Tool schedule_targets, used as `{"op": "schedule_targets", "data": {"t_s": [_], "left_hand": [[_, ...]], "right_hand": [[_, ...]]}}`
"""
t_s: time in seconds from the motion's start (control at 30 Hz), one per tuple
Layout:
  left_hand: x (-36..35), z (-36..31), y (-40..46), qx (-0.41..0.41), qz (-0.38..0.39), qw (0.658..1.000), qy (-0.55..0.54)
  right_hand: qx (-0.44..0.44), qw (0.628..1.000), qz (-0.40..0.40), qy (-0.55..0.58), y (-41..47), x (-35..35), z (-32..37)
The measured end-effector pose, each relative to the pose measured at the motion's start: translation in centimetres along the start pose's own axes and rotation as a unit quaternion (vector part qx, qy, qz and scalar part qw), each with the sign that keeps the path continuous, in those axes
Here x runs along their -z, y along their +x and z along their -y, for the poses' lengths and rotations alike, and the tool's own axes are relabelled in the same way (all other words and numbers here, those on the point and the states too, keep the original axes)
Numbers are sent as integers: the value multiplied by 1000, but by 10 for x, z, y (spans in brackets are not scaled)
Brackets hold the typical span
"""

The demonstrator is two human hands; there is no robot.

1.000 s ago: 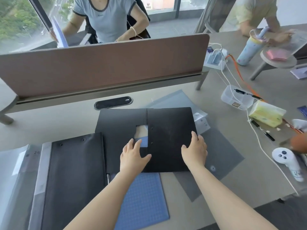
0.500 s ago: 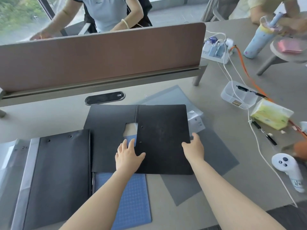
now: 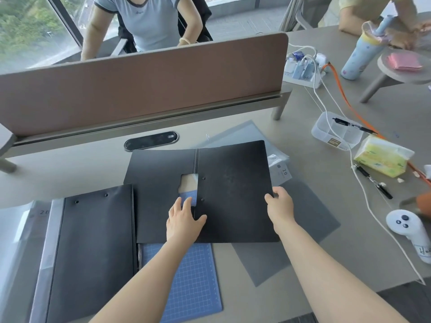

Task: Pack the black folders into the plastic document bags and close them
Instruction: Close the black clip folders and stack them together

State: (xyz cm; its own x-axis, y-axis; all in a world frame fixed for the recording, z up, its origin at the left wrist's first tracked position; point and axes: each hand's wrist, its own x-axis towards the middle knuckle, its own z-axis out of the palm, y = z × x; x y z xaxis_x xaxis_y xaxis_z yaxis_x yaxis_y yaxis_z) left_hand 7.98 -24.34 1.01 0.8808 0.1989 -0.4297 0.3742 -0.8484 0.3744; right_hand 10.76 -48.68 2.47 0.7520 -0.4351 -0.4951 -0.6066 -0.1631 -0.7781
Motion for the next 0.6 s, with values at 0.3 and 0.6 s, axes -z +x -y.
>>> {"op": "schedule_targets", "data": {"t_s": [0.3,0.6], "left_hand": [[29,7,-14,10,-50,988,-145],[82,0,-31,-19,-70,960,-269]], "right_hand": [[60,993,-16,98,-29,13,23],[103,974,29,201,-54,26,64]]}}
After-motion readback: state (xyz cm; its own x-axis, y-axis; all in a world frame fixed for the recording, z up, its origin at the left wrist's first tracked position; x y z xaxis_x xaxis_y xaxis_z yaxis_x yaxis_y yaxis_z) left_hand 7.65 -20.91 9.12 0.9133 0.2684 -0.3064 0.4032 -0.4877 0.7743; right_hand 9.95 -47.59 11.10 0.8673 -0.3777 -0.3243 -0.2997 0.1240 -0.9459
